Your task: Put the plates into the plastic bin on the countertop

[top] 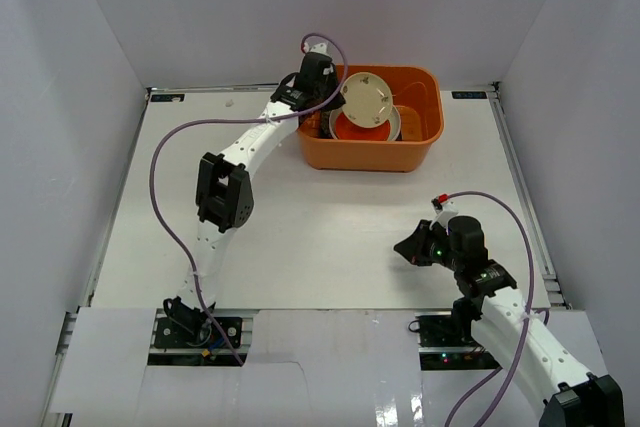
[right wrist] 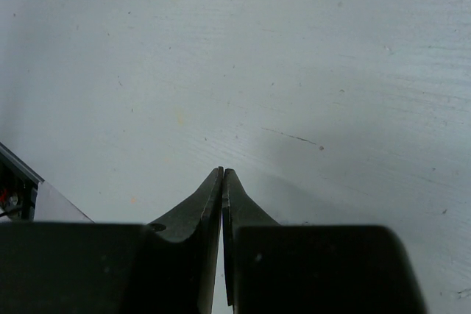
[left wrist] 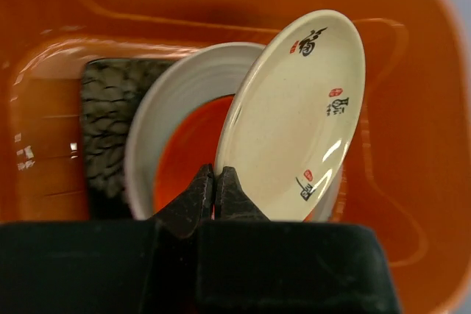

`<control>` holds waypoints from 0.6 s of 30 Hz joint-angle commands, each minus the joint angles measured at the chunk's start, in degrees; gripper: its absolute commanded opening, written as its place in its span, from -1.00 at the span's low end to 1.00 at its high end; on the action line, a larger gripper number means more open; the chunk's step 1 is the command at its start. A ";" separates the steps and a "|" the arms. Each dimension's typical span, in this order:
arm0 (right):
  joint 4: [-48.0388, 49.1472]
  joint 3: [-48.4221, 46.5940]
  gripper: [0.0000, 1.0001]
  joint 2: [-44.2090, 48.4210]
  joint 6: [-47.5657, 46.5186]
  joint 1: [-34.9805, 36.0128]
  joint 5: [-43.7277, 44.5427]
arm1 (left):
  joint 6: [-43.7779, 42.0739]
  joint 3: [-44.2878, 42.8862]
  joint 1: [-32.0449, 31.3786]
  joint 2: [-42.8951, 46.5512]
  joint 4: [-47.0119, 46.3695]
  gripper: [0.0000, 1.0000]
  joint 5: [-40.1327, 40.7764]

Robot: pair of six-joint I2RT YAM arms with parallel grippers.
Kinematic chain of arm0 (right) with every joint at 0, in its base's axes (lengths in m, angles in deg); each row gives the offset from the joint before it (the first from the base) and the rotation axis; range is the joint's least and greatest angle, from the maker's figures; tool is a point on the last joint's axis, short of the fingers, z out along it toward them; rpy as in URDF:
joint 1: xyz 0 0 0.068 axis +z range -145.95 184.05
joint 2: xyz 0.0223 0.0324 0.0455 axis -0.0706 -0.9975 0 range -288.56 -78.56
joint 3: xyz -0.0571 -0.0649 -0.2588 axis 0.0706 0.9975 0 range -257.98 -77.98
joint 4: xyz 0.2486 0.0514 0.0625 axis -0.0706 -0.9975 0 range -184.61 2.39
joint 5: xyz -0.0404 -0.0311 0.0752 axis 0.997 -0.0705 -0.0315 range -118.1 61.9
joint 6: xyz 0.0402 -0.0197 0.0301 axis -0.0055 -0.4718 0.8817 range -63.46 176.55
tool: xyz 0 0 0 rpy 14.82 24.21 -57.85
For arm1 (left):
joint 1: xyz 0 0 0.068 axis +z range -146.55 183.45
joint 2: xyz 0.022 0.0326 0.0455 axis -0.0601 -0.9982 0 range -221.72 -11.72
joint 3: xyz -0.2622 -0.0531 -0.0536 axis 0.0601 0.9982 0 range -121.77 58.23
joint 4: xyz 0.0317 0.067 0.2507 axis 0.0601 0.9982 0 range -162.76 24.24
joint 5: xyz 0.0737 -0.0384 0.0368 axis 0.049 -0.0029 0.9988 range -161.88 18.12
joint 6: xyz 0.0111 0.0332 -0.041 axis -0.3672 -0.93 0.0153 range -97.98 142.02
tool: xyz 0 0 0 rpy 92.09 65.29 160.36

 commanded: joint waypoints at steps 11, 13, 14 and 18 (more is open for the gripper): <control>-1.70 -5.43 -0.73 0.24 -2.47 1.88 1.44 | 0.91 -1.70 1.93 -1.01 -4.28 0.23 -3.36; -1.88 -6.82 -0.61 0.06 -2.30 1.79 1.26 | 0.47 -1.34 2.02 0.65 -4.37 0.54 -3.54; -2.05 -7.44 -0.49 -0.20 -2.21 1.88 0.92 | 0.21 -1.26 1.93 1.28 -4.46 0.81 -3.71; -3.02 -11.48 -0.13 -0.29 -2.56 1.88 1.87 | -1.46 -1.25 1.93 5.93 -4.98 0.96 -5.20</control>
